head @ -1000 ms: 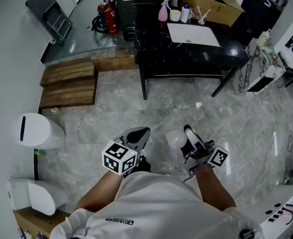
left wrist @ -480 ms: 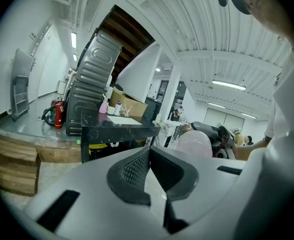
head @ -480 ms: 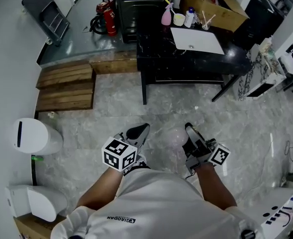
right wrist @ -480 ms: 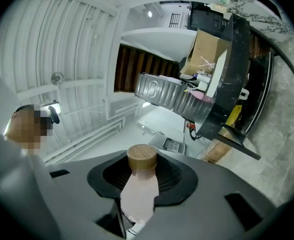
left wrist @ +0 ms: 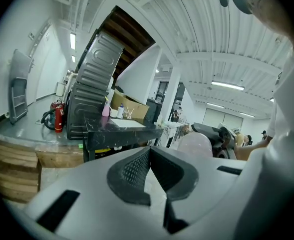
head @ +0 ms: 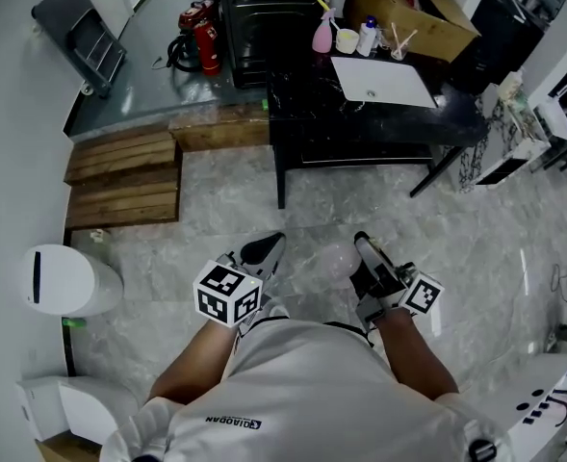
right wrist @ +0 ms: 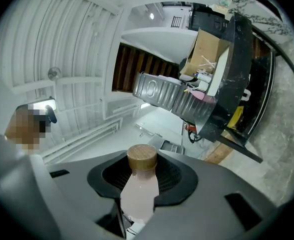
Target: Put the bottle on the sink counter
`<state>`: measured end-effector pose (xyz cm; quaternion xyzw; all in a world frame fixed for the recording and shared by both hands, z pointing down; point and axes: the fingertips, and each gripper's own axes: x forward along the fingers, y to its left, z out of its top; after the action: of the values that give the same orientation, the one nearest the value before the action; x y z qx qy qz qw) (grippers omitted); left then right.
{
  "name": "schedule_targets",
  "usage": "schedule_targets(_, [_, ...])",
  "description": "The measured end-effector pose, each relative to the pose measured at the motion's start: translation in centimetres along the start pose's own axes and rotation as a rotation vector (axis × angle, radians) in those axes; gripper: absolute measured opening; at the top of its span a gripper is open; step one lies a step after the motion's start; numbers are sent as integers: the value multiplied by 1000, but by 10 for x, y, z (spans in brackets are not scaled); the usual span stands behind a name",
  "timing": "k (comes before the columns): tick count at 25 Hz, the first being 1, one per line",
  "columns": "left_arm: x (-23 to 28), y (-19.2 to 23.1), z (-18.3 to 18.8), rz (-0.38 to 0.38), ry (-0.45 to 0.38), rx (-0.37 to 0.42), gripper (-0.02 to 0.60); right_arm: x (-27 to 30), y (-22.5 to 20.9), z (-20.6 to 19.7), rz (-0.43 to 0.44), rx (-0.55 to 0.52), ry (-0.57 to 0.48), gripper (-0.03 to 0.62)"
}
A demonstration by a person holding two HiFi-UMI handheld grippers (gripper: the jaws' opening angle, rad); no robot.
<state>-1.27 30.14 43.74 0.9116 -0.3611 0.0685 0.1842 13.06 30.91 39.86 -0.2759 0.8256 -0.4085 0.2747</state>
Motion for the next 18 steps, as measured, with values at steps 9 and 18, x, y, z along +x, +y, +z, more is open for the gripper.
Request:
schedule_targets(9, [-1, 23, -1, -10, 17, -7, 14, 19, -2, -5, -17, -17, 8, 152])
schedule_targets(18, [0, 33, -6, -2, 30, -14, 14, 29, -9, -4, -26, -2, 20, 152])
